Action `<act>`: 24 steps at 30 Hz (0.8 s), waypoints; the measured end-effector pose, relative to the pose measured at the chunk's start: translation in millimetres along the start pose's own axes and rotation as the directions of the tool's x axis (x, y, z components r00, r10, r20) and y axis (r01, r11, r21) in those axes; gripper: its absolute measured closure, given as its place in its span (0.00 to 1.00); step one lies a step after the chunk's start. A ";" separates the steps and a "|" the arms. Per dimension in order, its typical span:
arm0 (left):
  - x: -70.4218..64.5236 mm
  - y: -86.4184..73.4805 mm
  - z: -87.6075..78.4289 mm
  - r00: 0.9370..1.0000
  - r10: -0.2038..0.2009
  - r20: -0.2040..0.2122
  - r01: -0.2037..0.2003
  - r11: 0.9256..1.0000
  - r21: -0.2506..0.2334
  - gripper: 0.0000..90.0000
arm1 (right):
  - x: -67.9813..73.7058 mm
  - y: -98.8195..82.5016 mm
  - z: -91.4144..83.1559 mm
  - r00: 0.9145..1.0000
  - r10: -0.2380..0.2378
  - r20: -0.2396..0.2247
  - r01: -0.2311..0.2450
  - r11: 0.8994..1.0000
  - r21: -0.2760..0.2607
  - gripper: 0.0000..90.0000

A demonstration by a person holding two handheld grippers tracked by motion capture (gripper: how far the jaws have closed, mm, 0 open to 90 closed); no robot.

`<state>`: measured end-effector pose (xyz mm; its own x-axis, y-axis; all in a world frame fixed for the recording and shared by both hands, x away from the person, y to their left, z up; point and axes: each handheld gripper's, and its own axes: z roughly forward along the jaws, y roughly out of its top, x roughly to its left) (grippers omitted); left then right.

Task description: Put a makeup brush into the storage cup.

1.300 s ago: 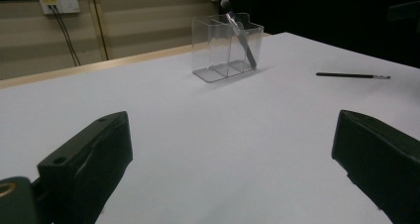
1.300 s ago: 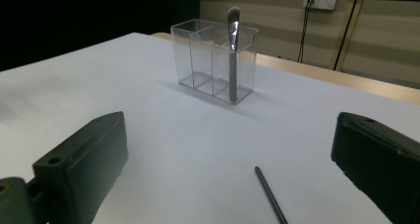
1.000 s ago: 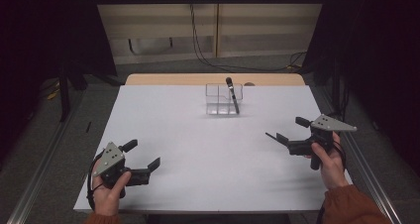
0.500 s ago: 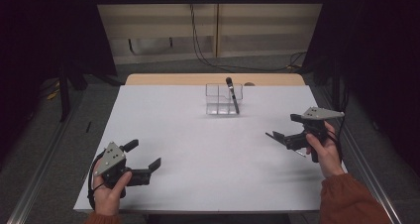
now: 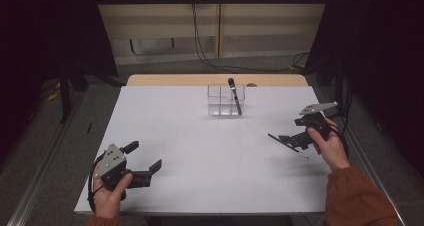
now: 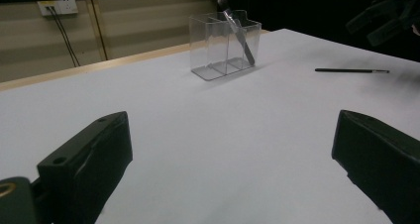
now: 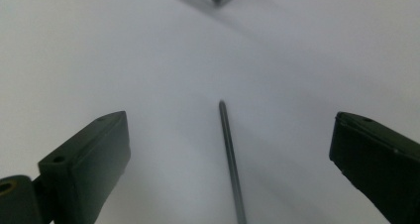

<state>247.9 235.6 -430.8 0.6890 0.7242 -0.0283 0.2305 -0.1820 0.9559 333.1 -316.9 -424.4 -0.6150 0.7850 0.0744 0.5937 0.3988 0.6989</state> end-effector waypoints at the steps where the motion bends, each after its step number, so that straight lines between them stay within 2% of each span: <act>1: -0.2 0.0 -0.1 1.000 0.005 0.000 -0.005 1.000 0.002 0.02 | -0.3 -0.5 0.9 1.000 -0.009 0.008 0.009 1.000 0.027 0.03; 2: -0.4 -0.1 -0.5 1.000 0.005 -0.002 -0.005 1.000 0.002 0.02 | -0.9 -1.0 1.2 1.000 -0.027 0.015 0.027 0.998 0.050 0.03; 4: 0.4 -0.6 -1.2 1.000 0.002 -0.002 -0.002 1.000 0.000 0.02 | -1.9 -1.6 1.0 0.999 -0.031 0.023 0.030 0.997 0.076 0.03; 7: 0.6 -0.4 -1.8 1.000 0.001 -0.007 -0.001 1.000 0.002 0.02 | -4.6 -1.5 1.4 0.999 -0.047 0.002 0.046 0.991 0.127 0.04; 11: -0.4 -0.3 -0.5 1.000 0.004 -0.006 -0.004 1.000 0.004 0.02 | -9.5 -1.0 3.1 0.998 -0.056 0.005 0.055 0.984 0.167 0.03; 14: -0.3 -0.5 -0.7 1.000 0.000 -0.007 0.000 1.000 0.005 0.02 | -14.1 -1.3 3.5 0.998 -0.060 -0.007 0.060 0.976 0.211 0.04; 18: 0.0 -0.6 -0.9 1.000 0.001 -0.006 -0.001 1.000 0.006 0.02 | -16.3 -2.0 6.8 0.997 -0.079 -0.017 0.081 0.956 0.282 0.04; 22: -0.5 -0.5 -1.0 1.000 0.002 -0.007 -0.002 1.000 0.005 0.02 | -15.7 -0.9 11.7 0.996 -0.084 -0.014 0.083 0.931 0.354 0.05; 24: 0.0 -0.7 -1.1 1.000 -0.001 -0.010 0.001 1.000 0.006 0.02 | -13.8 0.3 13.2 0.994 -0.108 -0.006 0.103 0.921 0.376 0.08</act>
<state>246.9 236.4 -431.2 0.6820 0.7309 -0.0263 0.2350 -0.1850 0.9542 348.6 -321.4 -434.6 -0.6787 0.7345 0.0023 0.6789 0.6261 0.3835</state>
